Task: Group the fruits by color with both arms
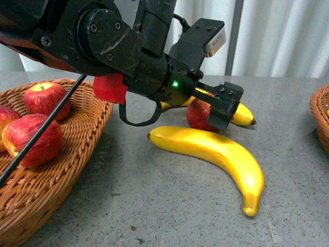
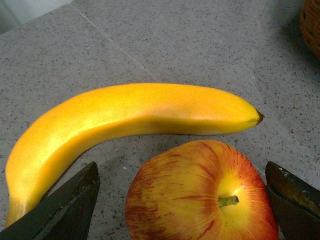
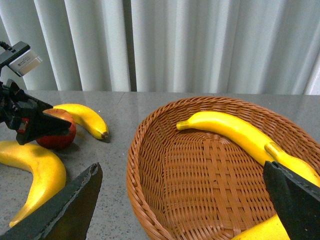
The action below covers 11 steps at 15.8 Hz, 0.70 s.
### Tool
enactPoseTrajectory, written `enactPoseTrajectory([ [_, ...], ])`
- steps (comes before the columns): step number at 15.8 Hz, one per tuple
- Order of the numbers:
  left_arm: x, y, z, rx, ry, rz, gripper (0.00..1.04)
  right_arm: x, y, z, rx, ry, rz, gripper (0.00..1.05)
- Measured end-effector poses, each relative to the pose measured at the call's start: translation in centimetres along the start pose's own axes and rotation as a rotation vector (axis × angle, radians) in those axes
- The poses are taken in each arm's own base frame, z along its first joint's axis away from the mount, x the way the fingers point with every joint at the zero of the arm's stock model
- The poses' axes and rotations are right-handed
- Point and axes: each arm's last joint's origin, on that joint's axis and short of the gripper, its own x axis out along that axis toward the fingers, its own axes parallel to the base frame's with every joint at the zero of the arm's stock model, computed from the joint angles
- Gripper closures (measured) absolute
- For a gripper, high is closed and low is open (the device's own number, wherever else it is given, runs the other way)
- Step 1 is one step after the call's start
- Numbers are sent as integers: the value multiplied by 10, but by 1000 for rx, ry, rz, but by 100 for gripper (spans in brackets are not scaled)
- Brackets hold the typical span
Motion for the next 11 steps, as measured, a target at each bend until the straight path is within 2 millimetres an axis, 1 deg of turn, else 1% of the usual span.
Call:
enactPoseTrajectory([
  [3,5,0,-6,-1,16,-7,7,0,0,0,0,0,0,6],
  [4,5,0,-6,-1,15,-8,13,0,0,0,0,0,0,6],
  [7,5,1,-4,2,-11,-12,42,0,0,0,0,0,0,6],
  [8,5,1,-3,2,-15,-12,48,0,0,0,0,0,0,6],
  [11,3,1,-1,2,-22,-3,53,0,0,0,0,0,0,6],
])
